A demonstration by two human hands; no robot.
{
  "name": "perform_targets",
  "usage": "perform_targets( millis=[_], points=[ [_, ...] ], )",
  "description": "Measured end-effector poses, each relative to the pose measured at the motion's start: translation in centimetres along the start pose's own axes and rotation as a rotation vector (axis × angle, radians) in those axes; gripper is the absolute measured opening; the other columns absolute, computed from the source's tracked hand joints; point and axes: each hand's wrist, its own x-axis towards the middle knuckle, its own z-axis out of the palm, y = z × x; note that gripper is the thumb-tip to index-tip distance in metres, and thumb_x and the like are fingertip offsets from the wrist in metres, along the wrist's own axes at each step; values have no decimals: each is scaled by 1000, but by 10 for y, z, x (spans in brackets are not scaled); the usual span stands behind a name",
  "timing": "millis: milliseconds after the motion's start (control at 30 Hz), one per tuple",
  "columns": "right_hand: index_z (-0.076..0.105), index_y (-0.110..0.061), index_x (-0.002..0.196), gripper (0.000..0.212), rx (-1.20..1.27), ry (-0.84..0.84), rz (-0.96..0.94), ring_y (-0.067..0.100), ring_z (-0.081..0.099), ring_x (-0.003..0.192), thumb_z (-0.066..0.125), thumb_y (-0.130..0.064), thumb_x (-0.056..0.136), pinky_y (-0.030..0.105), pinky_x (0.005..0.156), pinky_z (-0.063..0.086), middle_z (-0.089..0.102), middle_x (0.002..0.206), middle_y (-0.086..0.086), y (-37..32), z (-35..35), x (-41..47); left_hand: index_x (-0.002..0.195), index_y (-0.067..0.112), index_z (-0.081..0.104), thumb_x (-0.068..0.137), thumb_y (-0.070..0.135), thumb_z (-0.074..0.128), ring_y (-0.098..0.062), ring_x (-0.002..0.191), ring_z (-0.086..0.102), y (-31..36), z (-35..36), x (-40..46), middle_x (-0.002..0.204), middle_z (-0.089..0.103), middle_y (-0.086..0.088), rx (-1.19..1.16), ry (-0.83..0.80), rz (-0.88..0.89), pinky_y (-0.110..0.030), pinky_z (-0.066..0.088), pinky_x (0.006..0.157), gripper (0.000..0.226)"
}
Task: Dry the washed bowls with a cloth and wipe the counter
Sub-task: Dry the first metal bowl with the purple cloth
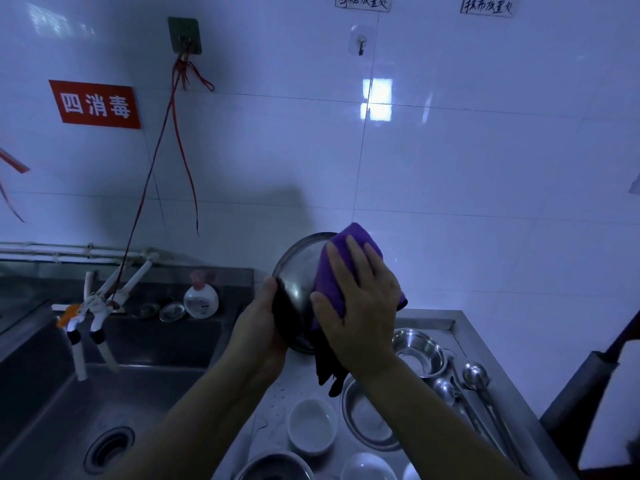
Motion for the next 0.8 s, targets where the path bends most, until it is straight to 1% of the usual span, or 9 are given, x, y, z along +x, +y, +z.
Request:
perform_targets(
  millis=[67, 133, 233, 300, 400, 533, 600, 667, 800],
  points=[
    [50, -24, 135, 57, -44, -21, -171, 30, 33, 137, 52, -46, 83, 57, 105, 28, 44, 145, 4, 0, 4, -8, 122, 10, 59, 98, 44, 35, -32, 105, 65, 1, -2, 3, 112, 69, -16, -20, -11, -42, -48, 51, 89, 48],
    [50, -26, 134, 54, -50, -39, -339, 30, 31, 138, 55, -44, 84, 59, 106, 26, 43, 146, 3, 6, 8, -19, 121, 12, 61, 98, 46, 32, -28, 102, 67, 4, -4, 7, 112, 69, -15, -60, -30, -67, -41, 53, 77, 50],
    [55, -24, 131, 48, -38, -22, -478, 32, 36, 136, 55, -39, 86, 59, 104, 28, 46, 143, 5, 20, 9, -29, 117, 12, 62, 98, 48, 30, -28, 99, 68, 10, -3, 11, 111, 69, -15, -76, -41, -67, -39, 55, 74, 52],
    [56, -21, 128, 45, 11, 20, -439, 33, 38, 134, 52, -37, 86, 58, 103, 31, 48, 140, 7, 27, 8, -27, 119, 12, 61, 98, 48, 32, -30, 103, 66, 11, -2, 12, 113, 68, -16, -39, -6, -29, -44, 54, 82, 51],
    [60, -14, 125, 46, 131, 63, -273, 35, 37, 133, 51, -31, 84, 56, 102, 34, 48, 139, 11, 28, 6, -17, 121, 14, 59, 97, 47, 36, -30, 106, 64, 12, -2, 13, 114, 68, -13, 36, 41, 35, -47, 51, 89, 47],
    [56, -13, 129, 49, 321, 11, -34, 29, 42, 128, 49, -26, 82, 50, 103, 38, 49, 139, 9, 22, -2, 1, 105, 16, 64, 96, 45, 39, -24, 92, 70, 8, -6, 11, 96, 74, -7, 147, 71, 103, -40, 53, 77, 39],
    [59, -14, 127, 49, 314, -50, 16, 22, 48, 122, 49, -29, 81, 47, 98, 42, 55, 133, 2, 19, -10, 14, 107, 15, 64, 97, 44, 38, -25, 94, 69, 3, -7, 8, 99, 73, -10, 220, 67, 95, -39, 53, 79, 40],
    [64, -16, 122, 47, 191, -132, -114, 21, 52, 118, 51, -33, 80, 46, 94, 44, 61, 127, -1, 15, -14, 23, 112, 12, 62, 98, 43, 37, -28, 99, 67, 0, -6, 6, 104, 71, -14, 274, 39, 92, -42, 52, 86, 43],
    [68, -20, 114, 42, 16, -226, -437, 20, 53, 117, 57, -36, 77, 42, 95, 40, 64, 122, -4, 6, -12, 25, 108, 12, 66, 97, 43, 38, -27, 94, 69, 1, -5, 7, 99, 72, -15, 324, -21, 133, -39, 53, 80, 42]
  ],
)
